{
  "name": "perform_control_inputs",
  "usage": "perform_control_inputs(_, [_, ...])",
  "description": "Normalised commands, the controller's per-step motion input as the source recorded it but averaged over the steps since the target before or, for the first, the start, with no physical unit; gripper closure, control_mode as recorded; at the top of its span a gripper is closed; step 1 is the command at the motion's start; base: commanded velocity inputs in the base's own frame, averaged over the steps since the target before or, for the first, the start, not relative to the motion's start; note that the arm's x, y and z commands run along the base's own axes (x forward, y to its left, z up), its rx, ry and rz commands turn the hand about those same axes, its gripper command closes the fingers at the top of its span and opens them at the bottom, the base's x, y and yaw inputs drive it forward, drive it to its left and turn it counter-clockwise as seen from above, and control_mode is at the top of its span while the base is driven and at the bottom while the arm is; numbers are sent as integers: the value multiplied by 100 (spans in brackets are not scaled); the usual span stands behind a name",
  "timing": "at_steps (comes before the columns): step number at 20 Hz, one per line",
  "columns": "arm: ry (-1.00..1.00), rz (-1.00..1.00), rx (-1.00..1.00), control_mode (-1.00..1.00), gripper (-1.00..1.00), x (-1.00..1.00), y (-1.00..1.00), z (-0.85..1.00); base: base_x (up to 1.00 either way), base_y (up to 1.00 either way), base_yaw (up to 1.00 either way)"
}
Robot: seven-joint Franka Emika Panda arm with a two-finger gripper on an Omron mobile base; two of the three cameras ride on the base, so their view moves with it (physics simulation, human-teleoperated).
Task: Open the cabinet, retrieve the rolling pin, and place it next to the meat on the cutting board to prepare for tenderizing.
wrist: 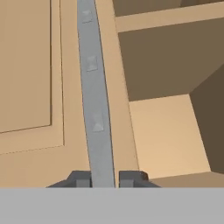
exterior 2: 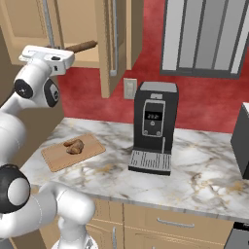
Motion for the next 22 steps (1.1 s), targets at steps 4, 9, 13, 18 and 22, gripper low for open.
perform_control_inputs(4, [2,0,-4,-100,100,0,-16,-12,0,0,0])
perform_control_inputs(9, [2,-2,-7,-100,100,-2,3,-6,0,0,0])
perform_control_inputs(13, [0,-1,-8,-100,100,-11,25,-3,0,0,0])
perform_control_inputs(18, [0,-1,-8,-100,100,-14,34,-2,0,0,0])
perform_control_inputs(22, [0,-1,-7,-100,100,-17,35,-1,0,0,0])
